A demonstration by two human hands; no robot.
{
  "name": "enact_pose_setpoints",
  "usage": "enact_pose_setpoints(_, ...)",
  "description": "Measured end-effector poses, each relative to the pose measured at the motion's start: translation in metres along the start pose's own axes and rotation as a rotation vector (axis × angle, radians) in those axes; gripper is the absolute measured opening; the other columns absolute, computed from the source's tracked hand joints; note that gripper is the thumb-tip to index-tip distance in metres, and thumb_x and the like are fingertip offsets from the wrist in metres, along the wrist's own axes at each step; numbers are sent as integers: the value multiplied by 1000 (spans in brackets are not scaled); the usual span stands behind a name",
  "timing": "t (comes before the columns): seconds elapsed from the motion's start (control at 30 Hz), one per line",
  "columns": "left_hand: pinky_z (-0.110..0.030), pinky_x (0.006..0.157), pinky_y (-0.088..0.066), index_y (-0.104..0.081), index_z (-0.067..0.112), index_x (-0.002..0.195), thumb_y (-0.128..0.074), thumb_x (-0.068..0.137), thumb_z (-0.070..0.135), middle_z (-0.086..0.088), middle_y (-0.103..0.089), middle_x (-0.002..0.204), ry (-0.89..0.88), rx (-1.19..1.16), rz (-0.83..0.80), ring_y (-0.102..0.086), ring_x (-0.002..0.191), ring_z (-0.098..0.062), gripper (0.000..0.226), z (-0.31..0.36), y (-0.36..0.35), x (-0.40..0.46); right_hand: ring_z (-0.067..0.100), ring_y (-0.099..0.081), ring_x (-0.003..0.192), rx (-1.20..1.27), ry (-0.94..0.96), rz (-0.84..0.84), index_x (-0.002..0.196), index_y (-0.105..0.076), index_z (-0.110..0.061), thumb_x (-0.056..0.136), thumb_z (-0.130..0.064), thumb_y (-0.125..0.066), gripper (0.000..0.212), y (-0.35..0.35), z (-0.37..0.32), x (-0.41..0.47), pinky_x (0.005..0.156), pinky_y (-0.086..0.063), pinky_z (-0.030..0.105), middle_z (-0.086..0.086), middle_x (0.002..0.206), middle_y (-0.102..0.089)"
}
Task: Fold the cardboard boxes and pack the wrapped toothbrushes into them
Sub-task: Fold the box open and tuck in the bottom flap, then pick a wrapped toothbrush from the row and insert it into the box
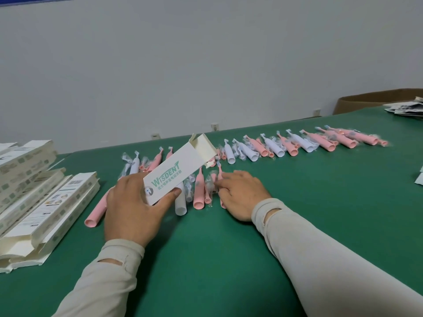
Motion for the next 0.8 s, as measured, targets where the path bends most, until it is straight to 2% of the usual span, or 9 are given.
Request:
enact_pose_setpoints(0.1, -45, 90, -42, -61, 20, 109, -60, 72, 72, 3, -56, 102, -20, -9, 0, -42, 96, -18, 64, 4, 1, -1, 27, -42, 127, -59, -49, 37, 135, -52, -28, 98, -40, -29, 45, 4, 6, -7, 106, -38, 45, 2, 140, -53)
enact_pose_setpoints(0.17, -45, 91, -41, -62, 20, 111, -60, 73, 72, 4, -56, 101, -43, -26, -1, -39, 95, -15, 65, 8, 1, -3, 28, -46, 118, -111, -85, 62, 130, -52, -26, 95, -45, -35, 44, 8, 9, -14, 99, -41, 44, 3, 126, -58)
enact_pose_setpoints(0.27, -44, 90, -41, -61, 20, 116, -53, 69, 78, 0, -59, 107, -32, -14, -41, -45, 100, -20, 75, 10, -1, -4, 26, -48, 107, -172, -178, 92, 118, -53, -26, 90, -47, -46, 35, 18, 16, -24, 88, -40, 42, 0, 108, -61)
enact_pose_setpoints(0.4, -43, 87, -42, -61, 20, 117, -48, 66, 82, -3, -59, 111, -21, 2, -82, -48, 103, -26, 81, 9, -5, -5, 22, -43, 83, -251, -363, 81, 89, -46, -26, 89, -41, -53, 16, 36, 33, -36, 73, -32, 38, -5, 75, -48)
enact_pose_setpoints(0.5, -40, 84, -40, -59, 22, 112, -47, 65, 83, -1, -57, 108, -35, 12, -99, -47, 100, -24, 78, 11, -7, -7, 16, -50, 65, -213, -436, 33, 75, -42, -24, 88, -39, -54, 23, 42, 45, -42, 57, -30, 30, -5, 72, -53)
enact_pose_setpoints(0.57, -39, 82, -39, -56, 24, 108, -46, 65, 83, 0, -55, 107, -38, 18, -121, -47, 98, -24, 74, 12, -10, -8, 14, -51, 62, -166, -457, 17, 74, -42, -24, 88, -39, -55, 24, 44, 52, -45, 51, -30, 27, -5, 74, -55)
enact_pose_setpoints(0.67, -37, 80, -37, -48, 31, 101, -49, 66, 82, 4, -51, 104, -61, -6, -142, -45, 97, -23, 62, 15, -11, -9, 19, -55, 71, -164, -451, 13, 82, -45, -23, 88, -48, -54, 27, 43, 56, -46, 55, -35, 28, -4, 79, -55)
enact_pose_setpoints(0.73, -36, 84, -37, -54, 30, 108, -58, 68, 77, 5, -52, 109, -104, -11, -167, -45, 103, -22, 62, 17, -14, -10, 23, -55, 83, -204, -433, 31, 85, -47, -22, 89, -57, -55, 36, 40, 53, -43, 62, -40, 30, -2, 84, -56)
enact_pose_setpoints(0.8, -38, 89, -38, -58, 25, 116, -70, 70, 68, 3, -54, 116, -131, 1, -167, -46, 109, -24, 64, 18, -15, -11, 21, -56, 79, -208, -429, 83, 78, -49, -19, 91, -55, -55, 39, 41, 51, -40, 58, -39, 28, -2, 79, -56)
Point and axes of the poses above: each hand's wrist, its own x-axis towards the middle knuckle, its own y-axis out of the back of the hand, z = x × y, the point moved 7 cm from there along x, towards the middle knuckle
